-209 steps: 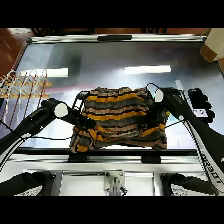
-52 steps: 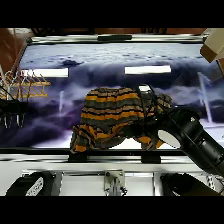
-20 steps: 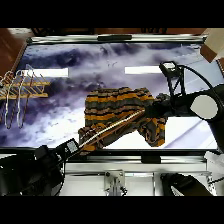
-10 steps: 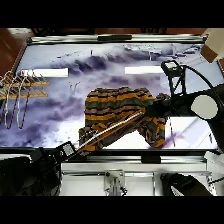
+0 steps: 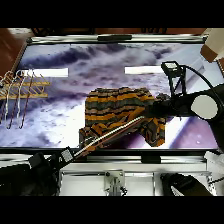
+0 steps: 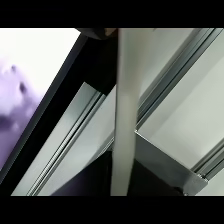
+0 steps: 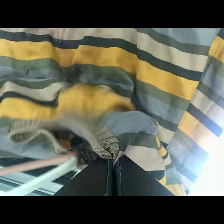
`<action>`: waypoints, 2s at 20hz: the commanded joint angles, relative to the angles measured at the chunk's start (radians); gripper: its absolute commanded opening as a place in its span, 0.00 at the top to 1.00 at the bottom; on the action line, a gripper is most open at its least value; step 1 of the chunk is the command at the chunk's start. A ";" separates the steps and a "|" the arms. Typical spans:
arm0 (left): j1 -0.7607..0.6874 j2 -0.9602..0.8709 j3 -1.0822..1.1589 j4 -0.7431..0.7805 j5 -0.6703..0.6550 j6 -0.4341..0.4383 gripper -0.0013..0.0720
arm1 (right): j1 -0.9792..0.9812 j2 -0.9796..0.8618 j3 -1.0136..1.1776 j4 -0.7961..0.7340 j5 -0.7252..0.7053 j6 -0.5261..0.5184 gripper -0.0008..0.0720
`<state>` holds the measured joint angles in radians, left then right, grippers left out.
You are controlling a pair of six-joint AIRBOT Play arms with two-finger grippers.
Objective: Fold the shirts.
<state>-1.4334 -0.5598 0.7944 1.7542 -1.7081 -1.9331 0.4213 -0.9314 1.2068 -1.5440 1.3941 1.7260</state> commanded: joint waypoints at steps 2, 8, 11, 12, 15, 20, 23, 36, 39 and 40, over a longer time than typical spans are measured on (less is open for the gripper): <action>-0.060 0.002 -0.006 0.001 -0.008 -0.100 0.93 | 0.000 0.000 0.001 -0.003 0.000 0.000 0.92; -0.079 0.000 -0.034 0.036 -0.002 -0.128 0.93 | 0.000 0.000 0.001 0.010 -0.014 -0.025 0.92; -0.079 -0.004 -0.043 0.053 -0.002 -0.186 0.93 | 0.000 0.001 0.001 0.101 -0.035 -0.135 0.92; -0.079 -0.006 -0.043 0.053 -0.002 -0.185 0.93 | 0.000 0.003 0.001 0.129 -0.046 -0.161 0.92; -0.079 -0.007 -0.043 0.053 0.024 -0.167 0.93 | 0.000 0.034 0.001 0.156 -0.095 -0.205 0.92; -0.079 -0.010 -0.043 0.057 0.108 -0.101 0.93 | 0.000 0.063 0.001 0.159 -0.100 -0.217 0.92; -0.079 -0.045 -0.043 0.029 0.111 0.004 0.93 | 0.000 0.063 0.001 0.173 -0.111 -0.244 0.92; 0.232 -0.175 -0.042 -0.085 0.586 0.048 0.93 | 0.000 0.063 0.187 0.331 0.021 -0.324 0.92; 0.270 -0.174 -0.042 -0.126 0.546 0.161 0.93 | 0.000 0.063 0.187 0.330 0.016 -0.324 0.92; 0.269 -0.177 -0.042 -0.138 0.514 0.215 0.93 | 0.000 0.063 0.187 0.330 0.008 -0.324 0.92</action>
<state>-1.2015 -0.7326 0.7521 1.6688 -1.1854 -1.8301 0.4210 -0.8688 1.3849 -1.2190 1.3933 1.4021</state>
